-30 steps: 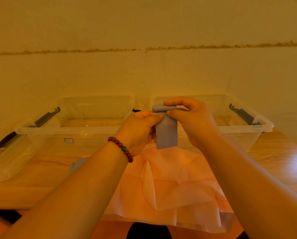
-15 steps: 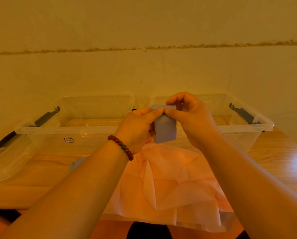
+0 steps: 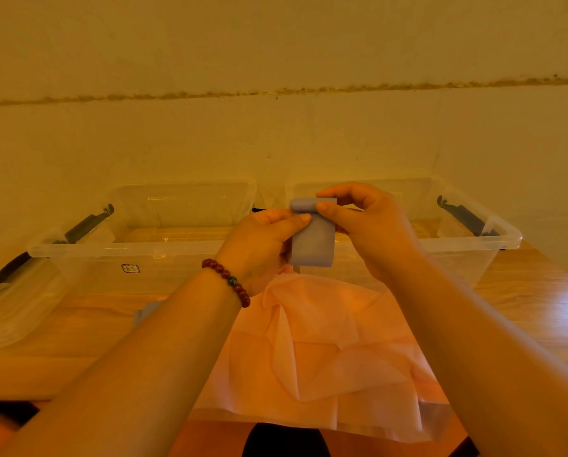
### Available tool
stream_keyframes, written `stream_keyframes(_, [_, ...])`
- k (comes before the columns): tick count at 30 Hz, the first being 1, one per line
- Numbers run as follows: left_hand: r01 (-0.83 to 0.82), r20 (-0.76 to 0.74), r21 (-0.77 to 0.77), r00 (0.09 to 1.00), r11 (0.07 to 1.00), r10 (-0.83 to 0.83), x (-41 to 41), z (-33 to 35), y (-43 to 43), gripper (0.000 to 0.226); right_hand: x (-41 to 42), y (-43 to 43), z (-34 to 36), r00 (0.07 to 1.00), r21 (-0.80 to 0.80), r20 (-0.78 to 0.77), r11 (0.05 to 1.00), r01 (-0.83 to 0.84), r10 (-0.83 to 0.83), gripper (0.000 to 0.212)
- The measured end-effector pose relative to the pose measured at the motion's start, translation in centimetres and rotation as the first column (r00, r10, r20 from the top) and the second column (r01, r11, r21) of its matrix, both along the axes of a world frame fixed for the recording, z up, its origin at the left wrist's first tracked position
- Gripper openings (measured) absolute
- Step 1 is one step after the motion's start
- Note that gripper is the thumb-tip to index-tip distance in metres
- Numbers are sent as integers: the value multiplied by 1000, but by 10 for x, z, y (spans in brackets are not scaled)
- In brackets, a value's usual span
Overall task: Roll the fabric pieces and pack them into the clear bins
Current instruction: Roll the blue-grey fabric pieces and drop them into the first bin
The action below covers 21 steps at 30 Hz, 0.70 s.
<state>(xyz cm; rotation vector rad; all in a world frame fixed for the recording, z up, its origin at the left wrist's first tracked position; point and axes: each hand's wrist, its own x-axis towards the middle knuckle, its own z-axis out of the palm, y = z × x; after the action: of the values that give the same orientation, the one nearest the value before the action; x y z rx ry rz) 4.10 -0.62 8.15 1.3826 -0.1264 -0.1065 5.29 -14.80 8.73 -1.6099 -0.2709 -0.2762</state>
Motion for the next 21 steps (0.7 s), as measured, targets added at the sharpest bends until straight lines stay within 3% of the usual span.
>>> stream_keyframes(3, [-36,14,28,999,999,36,0,-1,0,15,-1,0,0,1000,26,-11,1000,-14,14,20])
stream_keyframes(8, [-235,112,36,967,971,230,-2,-4,-5,47,1,0,-2,1000,-1,-12,1000,7,-7,22])
stream_keyframes(13, [-305,199,107,939,947,280,-2,-10,-10,47,2,2,-3,1000,0,-23,1000,-11,11,23])
stream_keyframes(21, [-290,138,63,950,955,280,-1,-14,-13,42,4,7,-5,999,24,-48,1000,-17,18,23])
